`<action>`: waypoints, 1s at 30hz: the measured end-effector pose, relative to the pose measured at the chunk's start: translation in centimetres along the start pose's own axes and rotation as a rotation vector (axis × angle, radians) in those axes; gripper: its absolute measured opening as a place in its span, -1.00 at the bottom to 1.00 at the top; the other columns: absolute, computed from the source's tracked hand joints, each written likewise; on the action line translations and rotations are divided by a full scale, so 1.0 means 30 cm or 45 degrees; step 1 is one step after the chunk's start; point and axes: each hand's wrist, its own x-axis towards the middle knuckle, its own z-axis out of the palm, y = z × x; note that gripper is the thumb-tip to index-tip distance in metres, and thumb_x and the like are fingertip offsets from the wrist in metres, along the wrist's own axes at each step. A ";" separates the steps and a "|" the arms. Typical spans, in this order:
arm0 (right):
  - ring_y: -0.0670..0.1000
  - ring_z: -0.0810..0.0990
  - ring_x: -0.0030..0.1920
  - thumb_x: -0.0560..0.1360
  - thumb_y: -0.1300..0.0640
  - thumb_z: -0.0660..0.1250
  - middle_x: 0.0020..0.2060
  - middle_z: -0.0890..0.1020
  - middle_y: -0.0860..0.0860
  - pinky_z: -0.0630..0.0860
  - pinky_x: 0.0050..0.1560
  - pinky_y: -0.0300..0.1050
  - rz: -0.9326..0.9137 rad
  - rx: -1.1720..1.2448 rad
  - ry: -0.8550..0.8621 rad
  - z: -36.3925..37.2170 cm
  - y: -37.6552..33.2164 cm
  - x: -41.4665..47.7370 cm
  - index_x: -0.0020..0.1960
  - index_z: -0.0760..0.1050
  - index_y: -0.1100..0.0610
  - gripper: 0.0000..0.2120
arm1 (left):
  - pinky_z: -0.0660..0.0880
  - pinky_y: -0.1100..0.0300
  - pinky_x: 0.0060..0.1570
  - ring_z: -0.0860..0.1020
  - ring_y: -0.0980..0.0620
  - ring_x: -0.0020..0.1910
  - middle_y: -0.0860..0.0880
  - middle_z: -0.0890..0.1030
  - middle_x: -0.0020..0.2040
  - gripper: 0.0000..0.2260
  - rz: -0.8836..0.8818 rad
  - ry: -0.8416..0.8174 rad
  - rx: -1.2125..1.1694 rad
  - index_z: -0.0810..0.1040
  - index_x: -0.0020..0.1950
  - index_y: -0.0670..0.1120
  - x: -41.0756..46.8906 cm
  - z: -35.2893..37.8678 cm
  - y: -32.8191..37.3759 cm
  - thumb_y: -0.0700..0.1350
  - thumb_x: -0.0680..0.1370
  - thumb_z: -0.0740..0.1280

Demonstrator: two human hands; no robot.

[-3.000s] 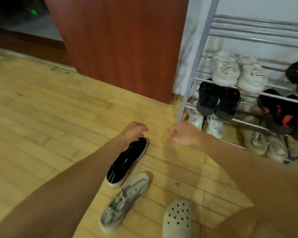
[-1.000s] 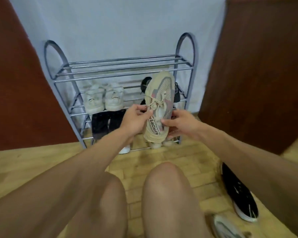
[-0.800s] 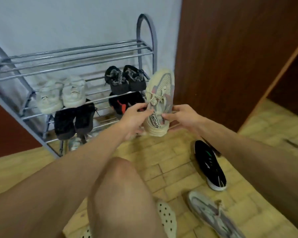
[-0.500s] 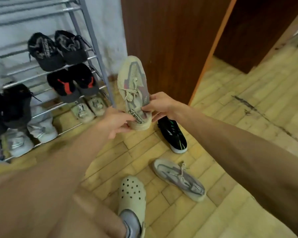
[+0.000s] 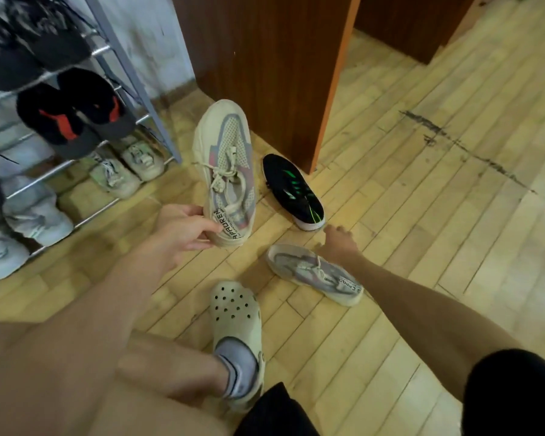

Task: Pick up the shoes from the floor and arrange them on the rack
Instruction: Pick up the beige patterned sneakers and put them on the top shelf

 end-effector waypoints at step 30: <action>0.05 0.69 -0.14 0.46 0.16 0.44 -0.04 0.67 0.11 0.65 -0.28 -0.19 -0.222 0.530 -0.599 -0.291 -0.299 -0.192 0.15 0.55 0.28 -0.69 | 0.62 0.20 -0.41 0.66 -0.07 -0.19 -0.18 0.68 -0.06 -0.62 0.011 0.191 -0.267 0.54 0.18 -0.27 -0.218 -0.312 0.043 -0.34 0.38 0.46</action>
